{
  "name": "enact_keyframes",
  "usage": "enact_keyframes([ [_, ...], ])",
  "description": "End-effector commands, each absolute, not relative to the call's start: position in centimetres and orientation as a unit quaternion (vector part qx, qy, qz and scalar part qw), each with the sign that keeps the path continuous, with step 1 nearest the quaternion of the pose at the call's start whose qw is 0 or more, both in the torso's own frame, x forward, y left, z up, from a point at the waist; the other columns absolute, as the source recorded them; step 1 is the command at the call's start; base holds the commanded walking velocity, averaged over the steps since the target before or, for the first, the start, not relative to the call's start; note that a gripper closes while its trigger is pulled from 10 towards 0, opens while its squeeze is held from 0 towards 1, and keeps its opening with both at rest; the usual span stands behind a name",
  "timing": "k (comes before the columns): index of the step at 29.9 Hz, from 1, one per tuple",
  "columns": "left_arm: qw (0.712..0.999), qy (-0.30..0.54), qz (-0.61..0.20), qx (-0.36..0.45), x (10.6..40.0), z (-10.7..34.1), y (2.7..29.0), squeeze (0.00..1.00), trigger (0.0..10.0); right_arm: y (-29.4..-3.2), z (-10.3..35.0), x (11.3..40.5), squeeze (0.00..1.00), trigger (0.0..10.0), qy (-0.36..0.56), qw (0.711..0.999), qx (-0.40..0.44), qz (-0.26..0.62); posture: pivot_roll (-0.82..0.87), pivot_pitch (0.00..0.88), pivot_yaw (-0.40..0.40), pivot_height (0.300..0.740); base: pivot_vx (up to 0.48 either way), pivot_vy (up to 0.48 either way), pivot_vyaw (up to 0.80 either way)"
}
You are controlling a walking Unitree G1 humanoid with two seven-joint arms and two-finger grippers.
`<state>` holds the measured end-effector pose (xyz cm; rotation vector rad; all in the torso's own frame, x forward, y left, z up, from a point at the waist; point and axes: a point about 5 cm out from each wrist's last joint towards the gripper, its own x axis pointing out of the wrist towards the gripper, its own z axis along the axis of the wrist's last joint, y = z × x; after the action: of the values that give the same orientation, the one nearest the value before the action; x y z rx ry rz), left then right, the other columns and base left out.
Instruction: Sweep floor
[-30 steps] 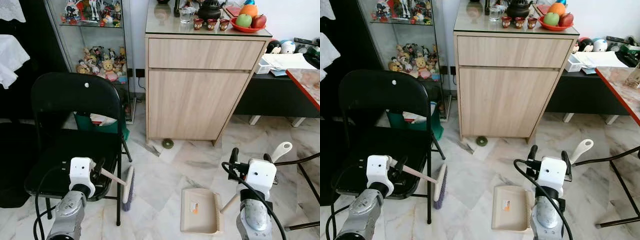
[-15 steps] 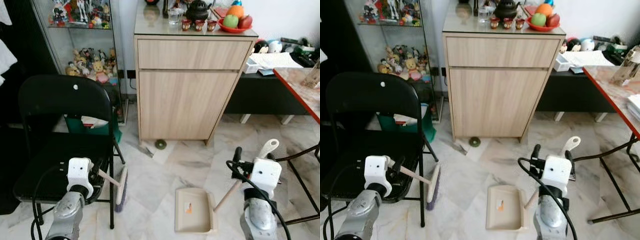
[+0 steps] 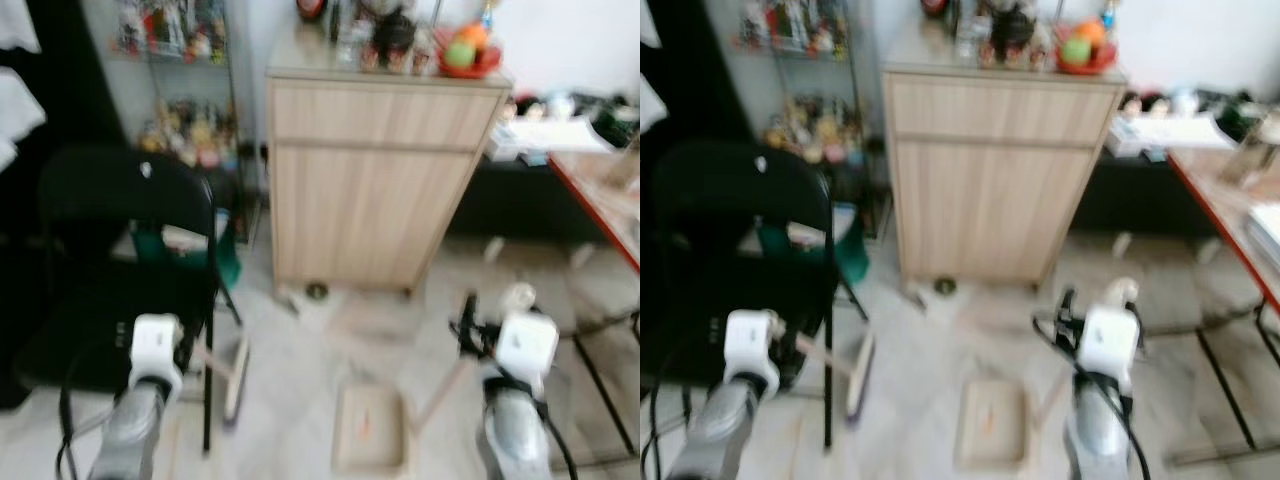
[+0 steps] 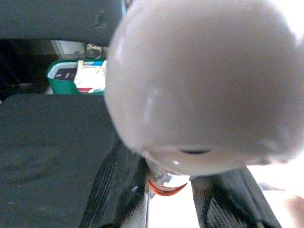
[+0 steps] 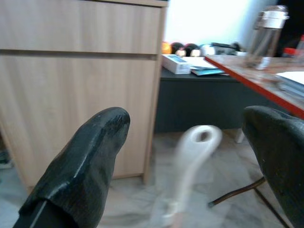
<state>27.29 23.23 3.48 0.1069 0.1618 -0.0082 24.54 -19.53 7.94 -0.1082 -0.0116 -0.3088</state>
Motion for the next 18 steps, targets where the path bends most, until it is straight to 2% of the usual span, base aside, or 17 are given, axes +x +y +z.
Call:
enact_keyframes([
  [1,0.996,0.074,-0.009,0.045,27.52,3.63,22.62,0.0,10.0,-20.33,8.14,24.38,0.0,10.0,-0.004,0.985,-0.056,-0.164,-0.08,0.044,-0.056,0.74,0.0,0.0,0.0],
  [10,0.996,0.076,-0.007,0.046,27.52,3.59,22.65,0.0,10.0,-20.59,7.95,24.68,0.0,10.0,0.01,0.984,-0.056,-0.171,-0.08,0.051,-0.056,0.74,0.0,0.0,0.0],
  [11,0.996,0.076,-0.007,0.046,27.52,3.58,22.65,0.0,10.0,-20.63,7.92,24.69,0.3,10.0,0.011,0.984,-0.052,-0.171,-0.08,0.051,-0.056,0.74,0.0,0.0,0.0],
  [12,0.996,0.076,-0.007,0.045,27.52,3.58,22.67,0.0,10.0,-20.66,7.97,24.72,1.0,10.0,0.01,0.984,-0.052,-0.17,-0.08,0.051,-0.057,0.74,0.0,0.0,0.0],
  [18,0.996,0.077,-0.007,0.047,27.54,3.57,22.67,0.0,10.0,-21.07,7.53,24.99,1.0,10.0,0.033,0.982,-0.045,-0.179,-0.08,0.052,-0.055,0.74,0.0,0.0,0.0],
])
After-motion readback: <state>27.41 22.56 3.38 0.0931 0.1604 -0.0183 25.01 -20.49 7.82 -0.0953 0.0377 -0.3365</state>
